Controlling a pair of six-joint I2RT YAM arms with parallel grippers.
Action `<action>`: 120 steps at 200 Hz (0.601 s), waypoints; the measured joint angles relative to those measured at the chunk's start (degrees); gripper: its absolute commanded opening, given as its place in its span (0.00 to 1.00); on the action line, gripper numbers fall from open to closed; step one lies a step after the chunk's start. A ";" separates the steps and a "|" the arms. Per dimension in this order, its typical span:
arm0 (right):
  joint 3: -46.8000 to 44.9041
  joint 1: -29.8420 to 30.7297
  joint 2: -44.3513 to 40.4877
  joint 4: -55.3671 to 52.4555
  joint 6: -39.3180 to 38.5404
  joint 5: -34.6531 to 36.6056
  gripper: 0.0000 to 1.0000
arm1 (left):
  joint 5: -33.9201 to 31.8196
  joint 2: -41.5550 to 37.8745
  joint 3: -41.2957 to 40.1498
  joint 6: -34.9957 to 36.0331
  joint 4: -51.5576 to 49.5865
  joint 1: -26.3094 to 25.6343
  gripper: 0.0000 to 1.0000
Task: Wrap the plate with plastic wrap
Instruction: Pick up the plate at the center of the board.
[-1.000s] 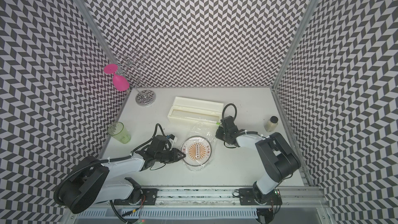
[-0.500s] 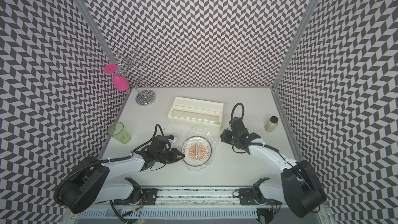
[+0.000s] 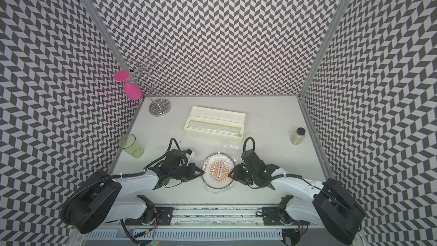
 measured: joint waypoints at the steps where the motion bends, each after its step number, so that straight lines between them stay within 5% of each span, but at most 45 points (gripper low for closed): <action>1: -0.02 0.00 0.04 0.09 0.00 0.00 0.44 | 0.04 0.00 -0.07 -0.04 0.09 0.00 0.08; 75: -3.06 -0.02 5.57 12.04 0.46 -2.03 0.42 | 2.93 2.10 -1.68 -1.57 4.02 1.22 0.03; 120: -7.76 -0.04 5.29 21.14 0.11 -3.08 0.26 | 6.67 3.34 -2.38 -2.43 6.25 3.13 0.02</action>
